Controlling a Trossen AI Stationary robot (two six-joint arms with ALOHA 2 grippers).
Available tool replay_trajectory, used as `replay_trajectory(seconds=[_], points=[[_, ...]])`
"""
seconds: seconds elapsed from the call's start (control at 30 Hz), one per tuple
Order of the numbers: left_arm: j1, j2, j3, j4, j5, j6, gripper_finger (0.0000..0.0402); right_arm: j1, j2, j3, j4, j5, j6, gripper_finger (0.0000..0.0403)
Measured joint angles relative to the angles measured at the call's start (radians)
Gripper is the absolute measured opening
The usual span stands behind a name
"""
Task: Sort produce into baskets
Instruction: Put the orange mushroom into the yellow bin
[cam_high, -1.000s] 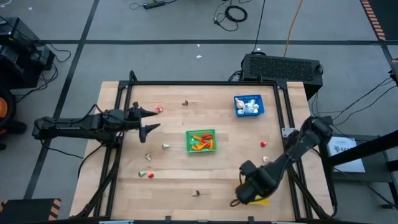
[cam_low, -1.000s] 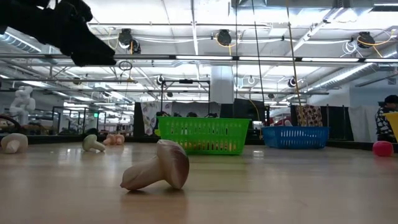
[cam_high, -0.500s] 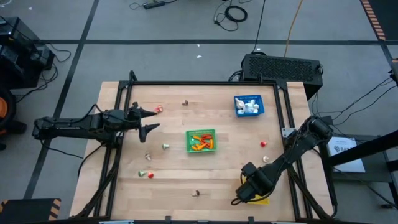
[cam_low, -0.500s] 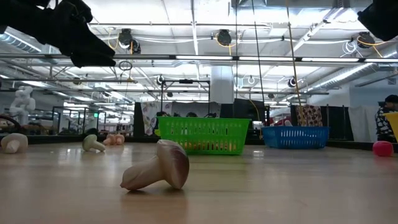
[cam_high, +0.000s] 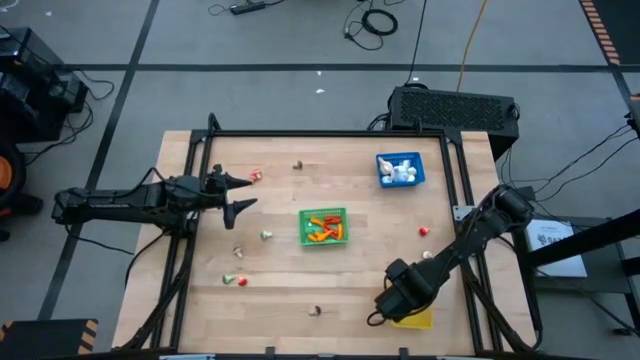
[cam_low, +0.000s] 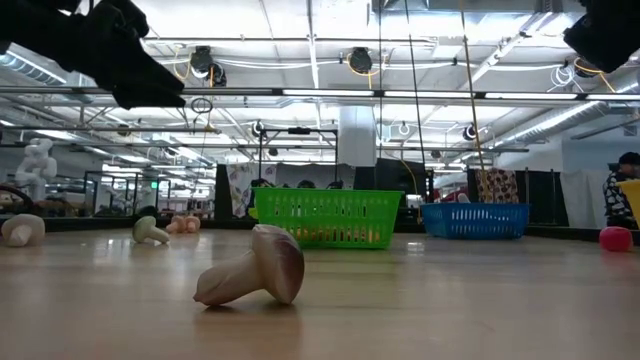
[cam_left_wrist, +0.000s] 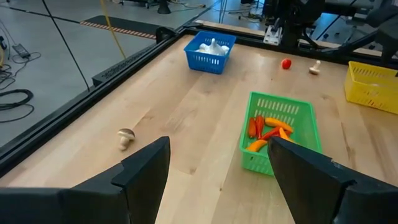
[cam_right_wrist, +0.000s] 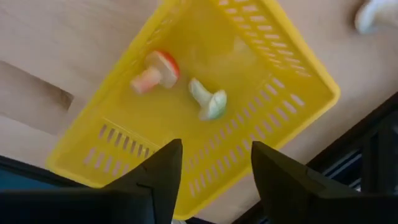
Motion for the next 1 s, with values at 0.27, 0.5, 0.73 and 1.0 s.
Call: replay_trajectory(seconds=[0.27, 0.5, 0.73, 1.0], points=[[0.000, 0.039, -0.005, -0.088, -0.060, -0.008, 0.0279, -0.060, 0.000, 0.109, -0.023, 0.169, -0.151, 0.0174], [0.066, 0.150, -0.028, -0.080, -0.207, -0.110, 0.0279, -0.147, 0.000, 0.255, 0.002, 0.541, -0.376, 0.0161], [0.234, 0.317, -0.028, -0.073, -0.218, -0.199, 0.0279, -0.248, 0.000, 0.283, 0.131, 0.603, -0.571, 0.0153], [0.328, 0.518, -0.041, 0.026, -0.203, -0.199, 0.0279, -0.292, 0.000, 0.283, 0.179, 0.582, -0.696, 0.0148]])
